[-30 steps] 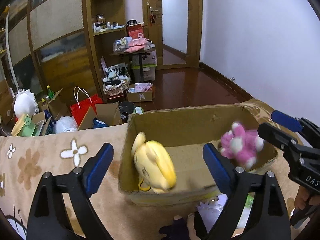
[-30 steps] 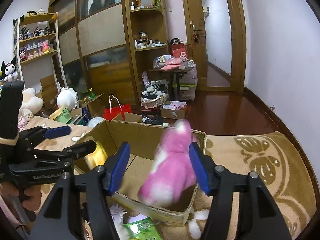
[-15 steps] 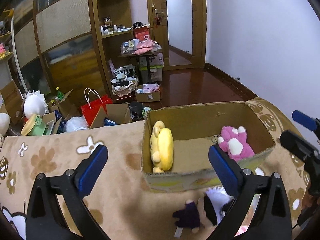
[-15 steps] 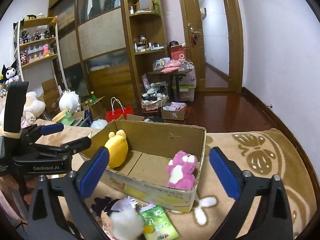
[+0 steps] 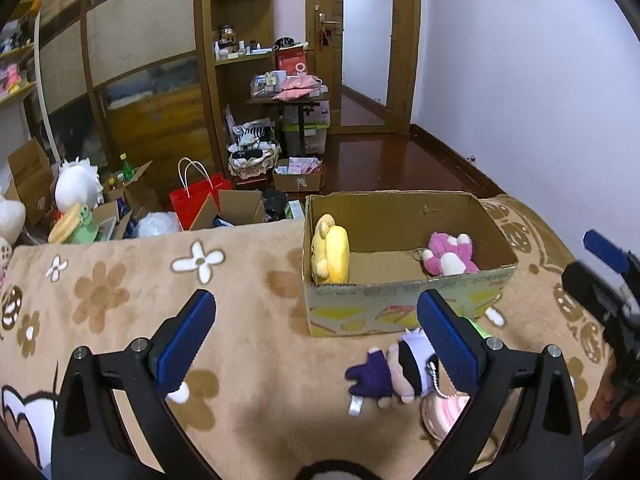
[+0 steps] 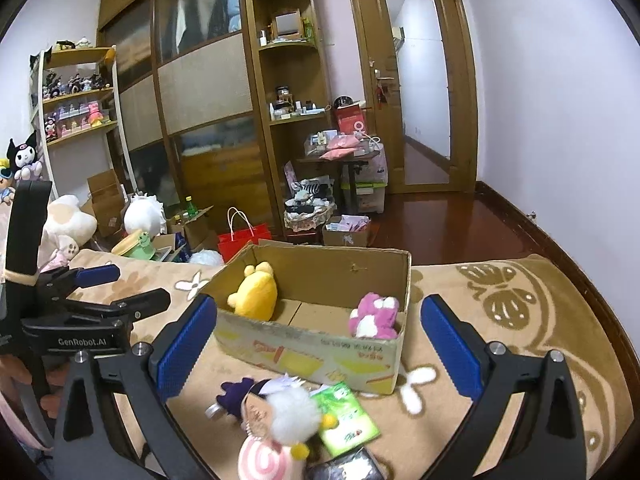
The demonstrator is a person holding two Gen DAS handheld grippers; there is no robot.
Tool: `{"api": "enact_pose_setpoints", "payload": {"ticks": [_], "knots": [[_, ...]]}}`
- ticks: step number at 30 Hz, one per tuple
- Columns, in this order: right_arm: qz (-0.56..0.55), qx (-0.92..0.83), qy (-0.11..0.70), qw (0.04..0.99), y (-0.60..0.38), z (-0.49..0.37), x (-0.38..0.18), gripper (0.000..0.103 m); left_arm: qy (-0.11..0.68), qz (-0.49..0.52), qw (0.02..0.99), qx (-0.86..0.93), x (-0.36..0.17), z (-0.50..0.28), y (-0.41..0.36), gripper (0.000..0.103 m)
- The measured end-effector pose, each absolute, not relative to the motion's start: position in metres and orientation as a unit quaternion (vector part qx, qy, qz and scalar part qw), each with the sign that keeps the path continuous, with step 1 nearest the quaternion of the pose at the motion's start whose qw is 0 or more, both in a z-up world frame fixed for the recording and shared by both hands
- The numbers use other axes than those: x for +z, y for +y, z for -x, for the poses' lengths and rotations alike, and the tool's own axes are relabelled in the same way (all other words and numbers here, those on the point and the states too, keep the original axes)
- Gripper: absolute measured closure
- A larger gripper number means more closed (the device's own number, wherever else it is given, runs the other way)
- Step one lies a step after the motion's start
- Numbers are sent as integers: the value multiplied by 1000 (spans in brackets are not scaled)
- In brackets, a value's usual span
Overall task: Organize soft objects
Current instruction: 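Withdraw both tools from the box toward the remaining toys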
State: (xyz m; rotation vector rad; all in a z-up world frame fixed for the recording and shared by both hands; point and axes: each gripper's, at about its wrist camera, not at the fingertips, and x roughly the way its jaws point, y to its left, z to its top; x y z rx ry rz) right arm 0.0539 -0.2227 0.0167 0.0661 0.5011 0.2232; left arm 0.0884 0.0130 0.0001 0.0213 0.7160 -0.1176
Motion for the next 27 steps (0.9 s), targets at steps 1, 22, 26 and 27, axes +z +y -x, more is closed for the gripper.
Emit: {"api": "enact_pose_setpoints", "payload": {"ticks": [1, 22, 26, 27], "knots": [[-31, 110, 247, 962, -222, -51, 17, 0, 352, -5, 934, -61, 1, -86, 15, 3], [5, 122, 274, 954, -199, -31, -9, 0, 395, 19, 913, -95, -20, -85, 16, 3], [10, 123, 287, 950, -196, -37, -22, 0, 402, 21, 911, -95, -26, -93, 15, 3], [11, 123, 290, 949, -195, -38, -25, 0, 403, 21, 910, -96, -26, -95, 15, 3]]}}
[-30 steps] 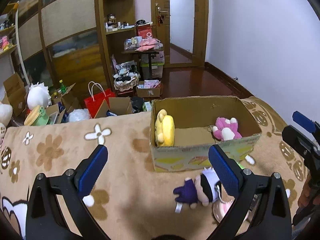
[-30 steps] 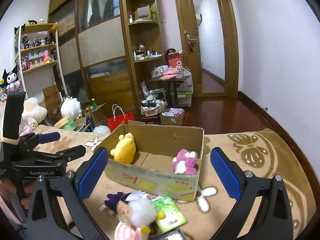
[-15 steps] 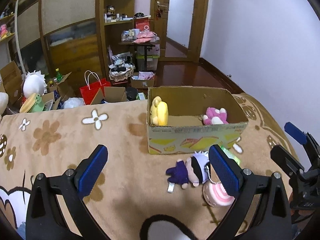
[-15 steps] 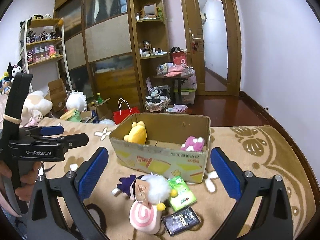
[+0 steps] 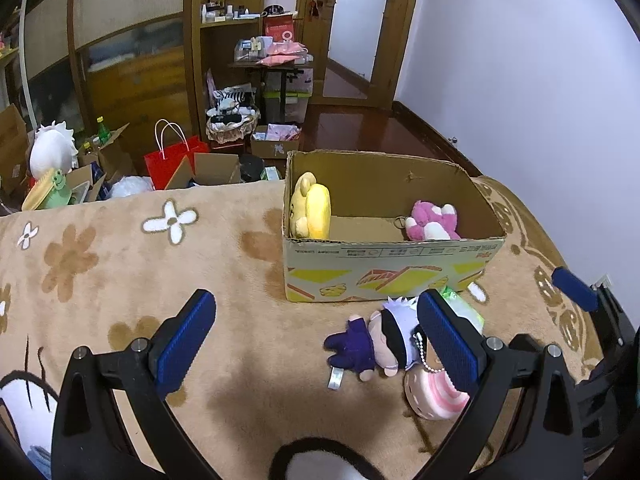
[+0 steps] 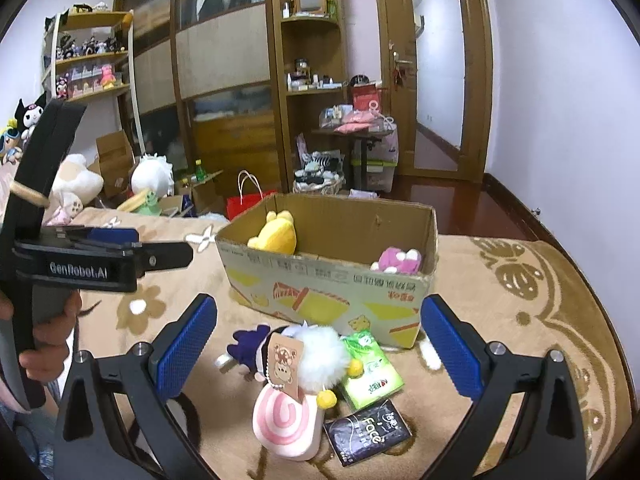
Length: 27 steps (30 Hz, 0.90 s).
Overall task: Organize soft objects
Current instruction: 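Withdraw both tools from the box toward the remaining toys, then grasp the white-haired doll with the left tool while the right tool grasps the pompom keychain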
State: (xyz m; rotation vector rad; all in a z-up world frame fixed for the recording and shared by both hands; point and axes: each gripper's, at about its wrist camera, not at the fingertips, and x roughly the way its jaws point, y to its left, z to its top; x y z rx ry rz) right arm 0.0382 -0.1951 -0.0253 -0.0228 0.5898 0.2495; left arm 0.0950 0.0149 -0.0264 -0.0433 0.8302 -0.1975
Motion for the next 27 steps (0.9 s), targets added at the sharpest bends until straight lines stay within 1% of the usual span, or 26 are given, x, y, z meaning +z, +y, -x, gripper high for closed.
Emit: {"api": "enact_pose_setpoints", "payload": {"ticks": [6, 22, 26, 27], "knots": [[14, 123, 306, 944, -191, -48, -42, 0, 414, 12, 904, -102, -36, -106, 10, 3], [26, 130, 353, 926, -179, -78, -81, 0, 489, 27, 861, -138, -88, -140, -14, 3], [33, 136, 369, 919, -176, -84, -92, 5, 491, 16, 858, -149, -94, -143, -22, 3], [32, 136, 371, 918, -176, -85, -94, 9, 492, 11, 858, -150, -95, -144, -24, 3]]}}
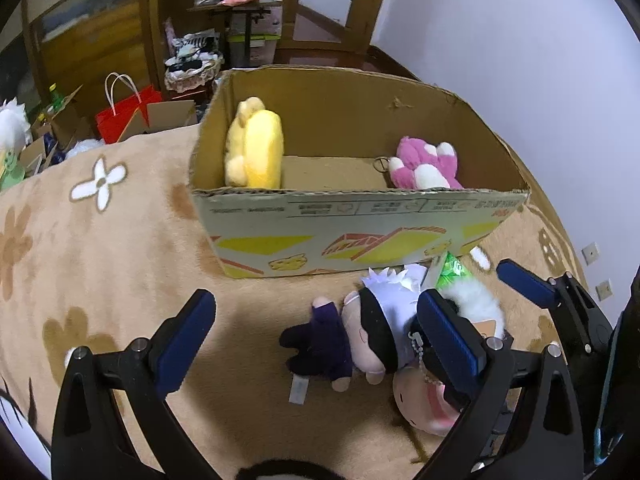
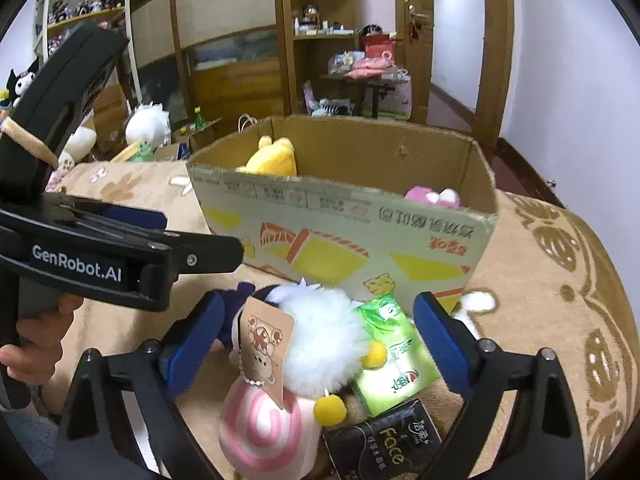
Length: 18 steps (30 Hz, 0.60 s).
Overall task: Organize soft objects
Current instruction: 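Grasp the white-haired doll with the left tool while the right tool grasps the pompom keychain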
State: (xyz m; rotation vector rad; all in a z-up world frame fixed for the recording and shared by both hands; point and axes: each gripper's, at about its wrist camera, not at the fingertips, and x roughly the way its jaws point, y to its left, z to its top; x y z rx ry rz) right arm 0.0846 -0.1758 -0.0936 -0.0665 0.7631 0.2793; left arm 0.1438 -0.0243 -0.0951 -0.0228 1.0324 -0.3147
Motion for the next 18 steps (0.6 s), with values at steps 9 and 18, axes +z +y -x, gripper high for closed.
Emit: {"api": "enact_pose_setpoints", "payload": {"ticks": [9, 18], "knots": [[-12, 163, 400, 902, -188, -87, -103, 66, 518, 61, 835, -177, -107, -159, -21, 3], [-7, 154, 404, 902, -194, -83, -94, 90, 539, 64, 818, -191, -118, -165, -29, 3]]}}
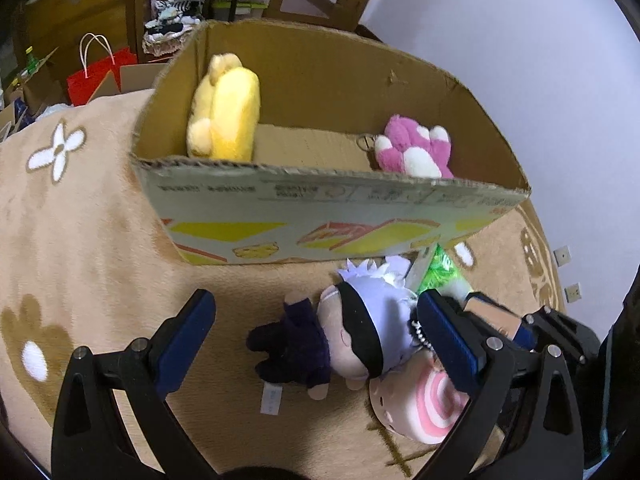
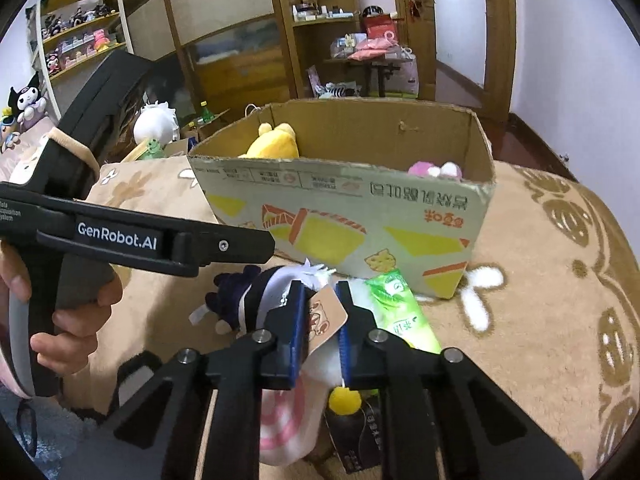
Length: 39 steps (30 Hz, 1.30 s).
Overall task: Organize soft objects
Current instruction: 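Grasp the white-haired doll with the left tool while the right tool grasps the pompom keychain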
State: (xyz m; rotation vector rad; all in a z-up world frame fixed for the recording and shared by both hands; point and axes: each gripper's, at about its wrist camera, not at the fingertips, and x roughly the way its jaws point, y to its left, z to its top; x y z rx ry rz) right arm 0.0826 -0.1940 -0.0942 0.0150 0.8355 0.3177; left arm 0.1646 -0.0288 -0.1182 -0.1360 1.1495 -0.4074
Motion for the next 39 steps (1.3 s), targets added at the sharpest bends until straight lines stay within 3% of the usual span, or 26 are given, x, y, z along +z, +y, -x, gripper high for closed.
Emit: {"api": "enact_pose_setpoints", "payload": {"ticks": [5, 22, 33, 39], "knots": [[-20, 147, 406, 902, -201, -83, -90, 96, 544, 43, 814, -197, -122, -164, -40, 3], [-77, 124, 405, 903, -223, -85, -83, 98, 570, -44, 793, -209, -147, -157, -78, 3], [-103, 147, 426, 887, -220, -89, -95, 98, 597, -16, 783, -176, -160, -164, -81, 0], [-97, 141, 422, 890, -221, -88, -91, 98, 590, -9, 787, -178, -160, -156, -67, 8]]}}
